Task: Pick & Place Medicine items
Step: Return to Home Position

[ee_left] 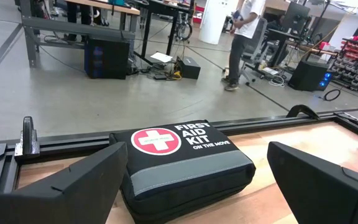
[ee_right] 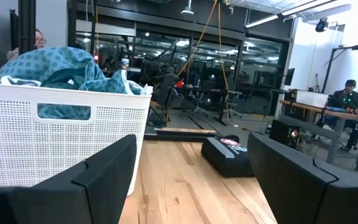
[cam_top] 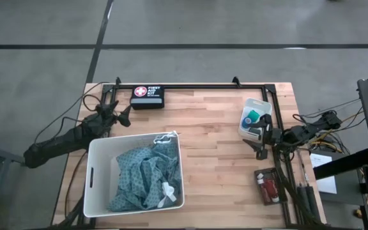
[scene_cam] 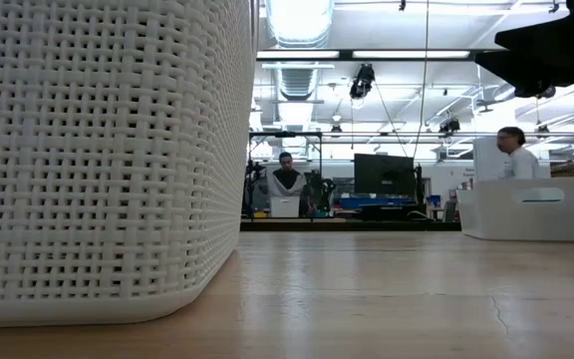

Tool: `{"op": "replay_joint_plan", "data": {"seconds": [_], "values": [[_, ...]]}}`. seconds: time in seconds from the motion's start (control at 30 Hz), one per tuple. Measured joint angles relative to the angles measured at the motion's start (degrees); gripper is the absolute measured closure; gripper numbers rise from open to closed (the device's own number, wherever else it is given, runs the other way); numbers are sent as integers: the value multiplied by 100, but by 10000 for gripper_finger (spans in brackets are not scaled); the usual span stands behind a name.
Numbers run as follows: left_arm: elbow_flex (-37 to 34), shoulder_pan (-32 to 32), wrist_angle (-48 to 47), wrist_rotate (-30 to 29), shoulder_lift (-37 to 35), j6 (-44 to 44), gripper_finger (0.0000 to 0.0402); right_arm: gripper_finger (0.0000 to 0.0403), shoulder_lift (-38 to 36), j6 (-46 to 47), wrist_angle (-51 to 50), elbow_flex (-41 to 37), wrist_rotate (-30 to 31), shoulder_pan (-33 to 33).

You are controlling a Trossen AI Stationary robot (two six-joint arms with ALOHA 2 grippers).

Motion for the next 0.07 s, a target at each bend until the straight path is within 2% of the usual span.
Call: {"op": "replay_joint_plan", "data": {"seconds": [0.07], "values": [[-2,0,0,1,1,0,9,101,-1,0,-1,0,1,2]]}}
